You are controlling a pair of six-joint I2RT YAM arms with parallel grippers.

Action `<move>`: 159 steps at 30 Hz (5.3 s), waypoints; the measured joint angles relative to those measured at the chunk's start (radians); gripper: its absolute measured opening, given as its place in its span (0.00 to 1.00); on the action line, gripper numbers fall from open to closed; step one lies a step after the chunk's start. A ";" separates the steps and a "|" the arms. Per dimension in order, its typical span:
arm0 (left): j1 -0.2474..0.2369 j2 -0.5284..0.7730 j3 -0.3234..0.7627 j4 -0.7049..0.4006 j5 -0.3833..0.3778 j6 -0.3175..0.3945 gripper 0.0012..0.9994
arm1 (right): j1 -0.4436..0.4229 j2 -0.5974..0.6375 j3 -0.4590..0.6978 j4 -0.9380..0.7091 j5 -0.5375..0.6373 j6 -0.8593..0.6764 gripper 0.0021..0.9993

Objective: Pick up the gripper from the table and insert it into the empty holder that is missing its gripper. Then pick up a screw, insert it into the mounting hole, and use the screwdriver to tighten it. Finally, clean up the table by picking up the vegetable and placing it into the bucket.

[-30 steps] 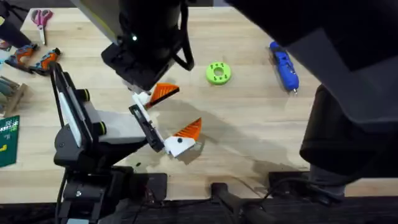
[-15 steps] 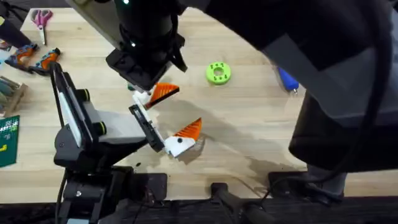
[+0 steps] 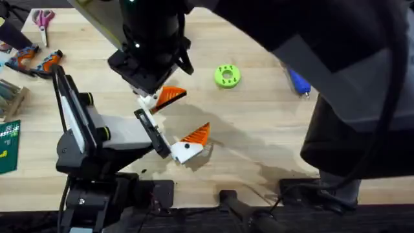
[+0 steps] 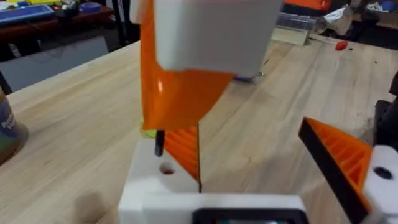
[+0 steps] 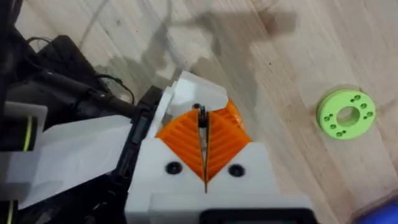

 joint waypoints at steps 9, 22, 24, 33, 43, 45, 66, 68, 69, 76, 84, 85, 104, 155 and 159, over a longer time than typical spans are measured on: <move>0.000 0.000 0.000 0.000 0.000 0.000 0.99 | 0.000 0.000 0.000 -0.001 0.000 0.000 0.00; 0.000 0.000 0.000 0.000 0.000 0.000 0.99 | 0.004 0.000 0.000 -0.004 0.000 0.000 0.00; 0.000 0.000 0.000 0.000 0.000 0.000 0.99 | 0.004 0.000 0.000 -0.004 0.000 0.000 0.00; 0.000 0.000 0.000 0.000 0.000 0.000 0.99 | 0.008 0.000 0.000 -0.005 0.000 0.000 0.00; 0.000 0.000 0.000 0.000 0.000 0.000 0.99 | 0.010 0.005 0.000 -0.008 0.000 0.000 0.00; 0.000 0.000 0.000 0.000 0.000 0.000 0.99 | 0.010 0.010 0.000 -0.008 0.000 0.000 0.00; 0.000 0.001 0.000 -0.001 0.000 0.000 0.99 | 0.013 0.025 0.000 -0.015 -0.016 0.001 0.00; 0.000 0.001 0.000 -0.001 0.000 0.000 0.99 | 0.012 0.026 0.000 -0.019 -0.016 0.001 0.00; 0.000 0.001 0.000 0.000 0.000 0.000 0.99 | 0.012 0.026 0.000 -0.021 -0.019 0.001 0.00; 0.000 0.001 0.000 0.000 0.000 0.000 0.99 | 0.012 0.026 0.000 -0.019 -0.019 0.001 0.00; 0.000 0.001 0.000 0.000 0.000 0.000 0.99 | 0.012 0.036 0.000 -0.012 -0.018 0.001 0.00; 0.000 0.001 0.000 -0.001 0.000 0.000 0.99 | 0.012 0.041 0.000 -0.012 -0.018 0.001 0.00; 0.000 0.002 0.000 -0.002 0.003 -0.008 0.99 | 0.007 0.064 0.005 -0.034 -0.007 0.008 0.38; 0.000 0.001 0.000 -0.001 0.004 0.006 0.00 | -0.348 -0.185 0.005 -0.056 0.069 -0.054 0.52; 0.000 0.001 0.000 -0.001 0.004 0.006 0.00 | -0.357 -0.188 0.002 -0.056 0.086 -0.056 0.52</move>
